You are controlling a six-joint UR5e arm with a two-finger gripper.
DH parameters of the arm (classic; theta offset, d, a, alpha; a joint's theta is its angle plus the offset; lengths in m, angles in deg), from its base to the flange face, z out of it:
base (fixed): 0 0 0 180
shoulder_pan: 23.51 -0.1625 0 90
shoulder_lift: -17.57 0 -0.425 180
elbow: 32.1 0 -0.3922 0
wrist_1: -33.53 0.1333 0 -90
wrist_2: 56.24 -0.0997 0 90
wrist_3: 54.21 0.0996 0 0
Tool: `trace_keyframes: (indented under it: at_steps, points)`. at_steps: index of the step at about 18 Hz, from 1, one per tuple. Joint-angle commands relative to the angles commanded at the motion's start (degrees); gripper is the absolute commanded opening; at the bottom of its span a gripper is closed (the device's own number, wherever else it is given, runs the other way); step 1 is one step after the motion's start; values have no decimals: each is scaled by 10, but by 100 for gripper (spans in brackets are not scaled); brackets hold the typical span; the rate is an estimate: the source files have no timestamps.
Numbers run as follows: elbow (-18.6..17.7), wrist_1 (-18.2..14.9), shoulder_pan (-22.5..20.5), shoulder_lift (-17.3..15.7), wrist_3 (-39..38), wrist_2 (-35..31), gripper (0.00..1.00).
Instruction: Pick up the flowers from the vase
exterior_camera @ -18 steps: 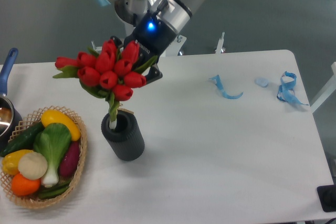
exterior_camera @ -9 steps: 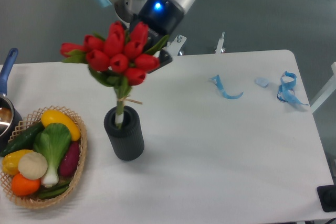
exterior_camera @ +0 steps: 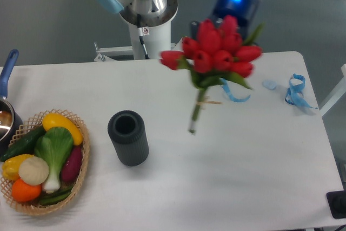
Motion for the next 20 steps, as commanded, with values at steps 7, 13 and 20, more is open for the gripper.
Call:
trace_keyframes:
  at_steps: [7, 13, 20]
  points:
    - [-4, -7, 1, 13, 49, -55, 33]
    - [-17, -8, 1, 7, 47, -55, 33]
    - [-22, -8, -2, 6, 48, -54, 33]
